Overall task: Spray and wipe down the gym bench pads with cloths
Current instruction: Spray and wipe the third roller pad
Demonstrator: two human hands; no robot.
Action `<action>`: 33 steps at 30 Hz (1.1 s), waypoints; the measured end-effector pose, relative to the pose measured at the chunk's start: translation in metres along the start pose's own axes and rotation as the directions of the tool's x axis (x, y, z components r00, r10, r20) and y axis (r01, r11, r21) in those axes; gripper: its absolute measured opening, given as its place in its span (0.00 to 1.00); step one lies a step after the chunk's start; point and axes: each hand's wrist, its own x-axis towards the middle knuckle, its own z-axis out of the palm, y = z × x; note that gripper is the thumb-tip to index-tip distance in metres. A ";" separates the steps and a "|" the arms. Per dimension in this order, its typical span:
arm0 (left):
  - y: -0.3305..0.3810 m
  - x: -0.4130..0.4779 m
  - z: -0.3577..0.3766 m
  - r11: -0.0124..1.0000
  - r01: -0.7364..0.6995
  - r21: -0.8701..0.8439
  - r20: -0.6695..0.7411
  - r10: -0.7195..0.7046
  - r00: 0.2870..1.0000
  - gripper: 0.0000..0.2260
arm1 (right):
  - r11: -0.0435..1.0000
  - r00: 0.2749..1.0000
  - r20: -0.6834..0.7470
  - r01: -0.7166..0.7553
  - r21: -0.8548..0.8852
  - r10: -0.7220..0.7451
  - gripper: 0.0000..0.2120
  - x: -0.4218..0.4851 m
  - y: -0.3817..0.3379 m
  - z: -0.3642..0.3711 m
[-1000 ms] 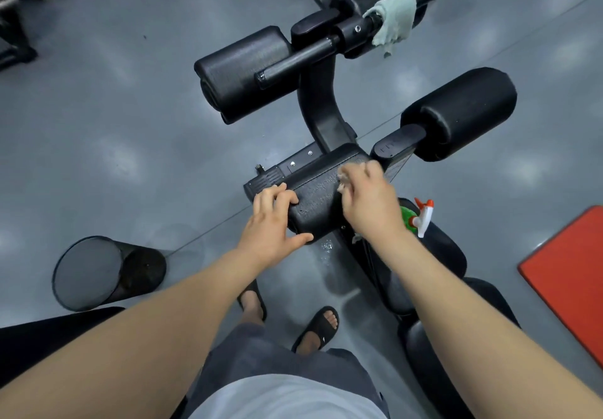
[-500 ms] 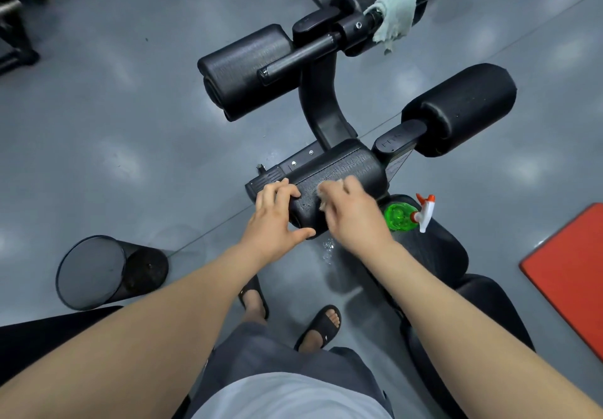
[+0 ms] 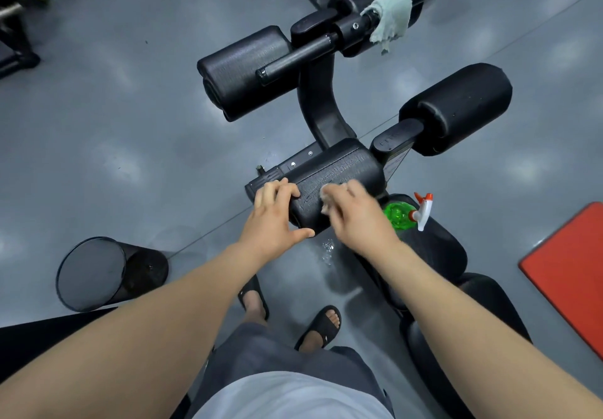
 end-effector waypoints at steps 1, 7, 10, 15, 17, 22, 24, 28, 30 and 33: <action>0.002 -0.001 0.002 0.999 -0.005 0.033 -0.002 0.006 1.000 0.34 | 0.999 0.999 0.039 0.034 0.018 -0.035 0.12 -0.006 -0.002 -0.001; 0.008 -0.018 0.017 0.963 -0.066 0.263 -0.040 0.079 0.996 0.32 | 0.997 0.996 -0.037 -0.081 -0.021 0.080 0.12 0.004 0.028 -0.028; 0.006 -0.021 0.014 0.950 -0.107 0.293 -0.036 0.123 0.992 0.30 | 0.980 0.973 -0.119 -0.199 -0.008 0.196 0.12 0.014 0.043 -0.042; 0.003 -0.019 0.000 0.957 -0.184 0.223 -0.075 0.206 0.976 0.22 | 0.975 0.969 -0.116 -0.222 -0.025 0.218 0.12 0.036 0.051 -0.057; 0.005 -0.011 -0.009 0.980 -0.161 0.119 -0.112 0.174 0.978 0.22 | 0.980 0.975 -0.103 -0.198 -0.013 0.196 0.12 0.044 0.046 -0.058; 0.005 0.026 -0.027 0.994 0.057 -0.094 -0.012 -0.059 0.998 0.33 | 0.982 0.981 0.051 -0.188 0.020 0.187 0.14 0.056 0.034 -0.058; 0.004 0.036 -0.030 0.982 0.154 -0.110 0.110 -0.142 0.984 0.34 | 0.983 0.977 0.120 -0.181 0.031 0.176 0.15 0.058 0.032 -0.058; 0.006 0.032 -0.027 0.955 0.216 -0.205 0.132 -0.192 0.973 0.23 | 0.973 0.971 0.144 -0.208 0.105 0.192 0.15 0.060 0.029 -0.062; 0.006 0.025 -0.022 0.970 0.167 -0.175 0.074 -0.157 0.985 0.22 | 0.970 0.968 0.156 -0.214 0.114 0.195 0.16 0.063 0.027 -0.063; 0.008 0.018 -0.017 0.986 0.122 -0.114 0.026 -0.120 0.992 0.23 | 0.990 0.953 0.269 -0.136 -0.031 0.140 0.21 0.065 0.029 -0.061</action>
